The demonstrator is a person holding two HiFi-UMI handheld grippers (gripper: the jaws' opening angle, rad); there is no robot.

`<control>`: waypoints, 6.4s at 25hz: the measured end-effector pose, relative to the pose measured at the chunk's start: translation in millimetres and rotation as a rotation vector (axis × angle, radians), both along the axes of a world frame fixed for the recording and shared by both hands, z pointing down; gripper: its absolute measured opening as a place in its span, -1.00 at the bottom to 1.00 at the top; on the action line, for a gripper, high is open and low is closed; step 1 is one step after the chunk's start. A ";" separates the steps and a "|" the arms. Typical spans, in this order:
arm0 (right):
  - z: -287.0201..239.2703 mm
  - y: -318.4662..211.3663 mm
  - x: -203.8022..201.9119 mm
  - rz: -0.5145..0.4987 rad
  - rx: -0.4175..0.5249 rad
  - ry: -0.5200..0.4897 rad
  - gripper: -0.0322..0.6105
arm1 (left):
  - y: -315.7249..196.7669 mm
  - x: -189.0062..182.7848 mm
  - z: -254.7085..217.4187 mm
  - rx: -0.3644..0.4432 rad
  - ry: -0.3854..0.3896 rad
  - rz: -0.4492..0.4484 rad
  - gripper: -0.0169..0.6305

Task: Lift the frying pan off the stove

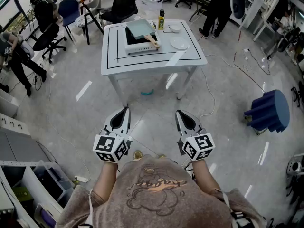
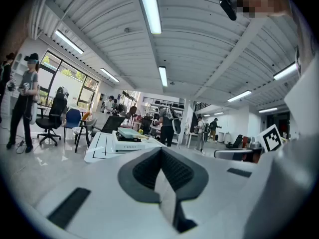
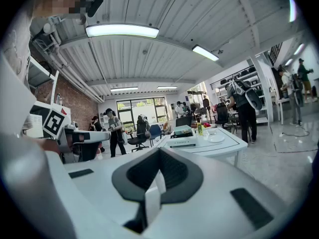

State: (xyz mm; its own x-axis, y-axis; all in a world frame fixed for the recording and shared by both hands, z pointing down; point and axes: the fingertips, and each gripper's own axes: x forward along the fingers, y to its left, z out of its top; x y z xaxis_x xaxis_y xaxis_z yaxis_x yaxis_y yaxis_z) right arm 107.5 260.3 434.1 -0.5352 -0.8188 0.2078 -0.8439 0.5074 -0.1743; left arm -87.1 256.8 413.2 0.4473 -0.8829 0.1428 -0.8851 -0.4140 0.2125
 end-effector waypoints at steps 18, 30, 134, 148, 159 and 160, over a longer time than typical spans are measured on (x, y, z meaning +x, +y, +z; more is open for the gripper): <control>31.2 -16.6 -60.5 0.042 -0.021 -0.021 -0.90 | -36.4 -44.9 19.5 0.017 -0.030 0.072 -0.93; 39.4 -50.8 -67.7 0.075 -0.028 -0.017 -0.90 | -71.8 -53.4 27.0 0.010 -0.016 0.099 -0.93; 50.9 -452.4 -68.1 -0.197 -0.198 -0.015 0.27 | -456.0 -17.7 61.6 -0.206 0.050 0.160 -0.45; 83.6 -461.0 -81.9 -0.381 -0.375 -0.139 0.23 | -473.6 28.7 94.9 -0.380 0.278 0.314 -0.12; 93.3 -453.4 -96.6 -0.574 -0.462 -0.138 0.03 | -483.2 61.9 103.4 -0.485 0.468 0.407 -0.02; 93.1 -453.7 -96.7 -0.581 -0.475 -0.152 0.00 | -484.5 64.1 104.2 -0.492 0.474 0.414 -0.02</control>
